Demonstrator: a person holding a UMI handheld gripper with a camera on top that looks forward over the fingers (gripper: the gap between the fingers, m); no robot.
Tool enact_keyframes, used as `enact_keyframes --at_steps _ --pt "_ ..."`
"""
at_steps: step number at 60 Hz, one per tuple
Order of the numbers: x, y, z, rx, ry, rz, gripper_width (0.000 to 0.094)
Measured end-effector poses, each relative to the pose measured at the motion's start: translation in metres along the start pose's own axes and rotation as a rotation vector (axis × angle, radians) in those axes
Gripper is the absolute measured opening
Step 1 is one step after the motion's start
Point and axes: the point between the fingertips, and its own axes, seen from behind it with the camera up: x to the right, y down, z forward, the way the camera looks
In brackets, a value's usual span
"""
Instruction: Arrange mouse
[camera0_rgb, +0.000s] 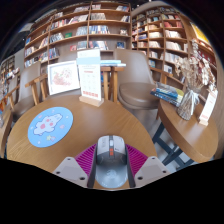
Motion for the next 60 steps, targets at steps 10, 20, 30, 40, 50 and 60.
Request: enact_keyframes --at_steps 10,20,30,40,50,60 --pt "-0.026 -0.039 -0.015 0.024 -0.040 0.030 0.0444" --pt "-0.108 -0.114 -0.026 0.110 -0.128 0.025 0.0443" --pt "-0.191 -0.127 0.005 0.096 -0.176 -0.001 0.0441" --pt "-0.223 -0.095 0.037 0.032 -0.160 -0.031 0.0440" --pt "-0.226 -0.062 0.059 -0.010 -0.131 -0.041 0.0442" --pt "-0.229 -0.061 0.060 0.013 -0.137 -0.066 0.0569"
